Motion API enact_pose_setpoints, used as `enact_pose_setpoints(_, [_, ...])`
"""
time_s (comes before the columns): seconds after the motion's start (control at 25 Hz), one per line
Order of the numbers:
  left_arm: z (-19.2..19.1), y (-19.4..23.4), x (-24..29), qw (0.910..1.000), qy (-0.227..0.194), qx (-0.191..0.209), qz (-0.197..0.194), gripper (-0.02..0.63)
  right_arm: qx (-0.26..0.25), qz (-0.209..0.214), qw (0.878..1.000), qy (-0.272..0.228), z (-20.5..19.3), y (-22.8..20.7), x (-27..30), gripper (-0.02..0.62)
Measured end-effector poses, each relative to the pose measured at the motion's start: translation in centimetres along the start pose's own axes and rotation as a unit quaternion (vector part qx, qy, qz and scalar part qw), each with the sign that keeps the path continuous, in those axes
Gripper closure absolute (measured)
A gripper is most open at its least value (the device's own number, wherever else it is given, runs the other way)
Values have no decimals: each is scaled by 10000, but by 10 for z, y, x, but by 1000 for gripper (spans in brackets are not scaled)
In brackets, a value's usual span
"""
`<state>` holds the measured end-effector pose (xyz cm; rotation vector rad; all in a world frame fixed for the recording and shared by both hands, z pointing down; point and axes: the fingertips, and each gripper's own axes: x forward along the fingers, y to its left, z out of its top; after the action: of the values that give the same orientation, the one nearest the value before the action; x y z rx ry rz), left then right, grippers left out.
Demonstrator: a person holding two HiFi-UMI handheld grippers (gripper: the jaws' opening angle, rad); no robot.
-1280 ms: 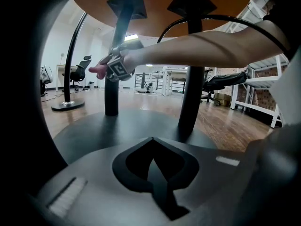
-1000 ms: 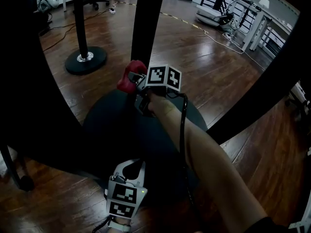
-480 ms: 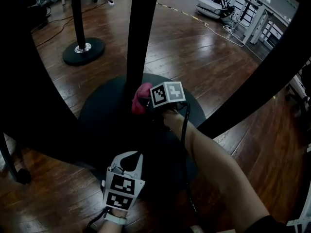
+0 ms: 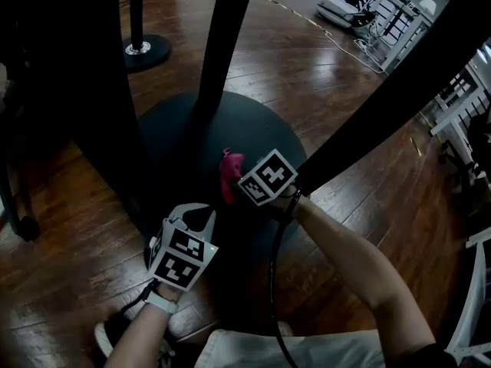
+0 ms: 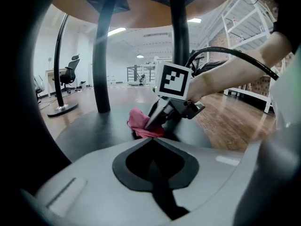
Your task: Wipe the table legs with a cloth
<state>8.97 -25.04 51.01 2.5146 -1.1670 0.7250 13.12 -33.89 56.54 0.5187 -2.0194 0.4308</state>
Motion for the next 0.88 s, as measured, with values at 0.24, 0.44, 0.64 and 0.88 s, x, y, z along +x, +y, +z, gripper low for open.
enact_pose_setpoints(0.24, [-12,-22,-18,9965,460,599,-346,612,67,7,9997,249,-57,29,-23,551])
enact_pose_setpoints(0.44, [-7,-28,-48,9911,704,972,-573,612,347,-378,9982,296,-75,40,-40,552])
enact_pose_setpoints(0.64, [-26,-28,-98,9816,1022,1367,-852,612,233,-662,9975,125,-67,101,-24,552])
enact_pose_setpoints(0.88, [-28,-3,-178,9843,1015,1234,-744,612,63,-332,9989,-318,-29,183,2,552])
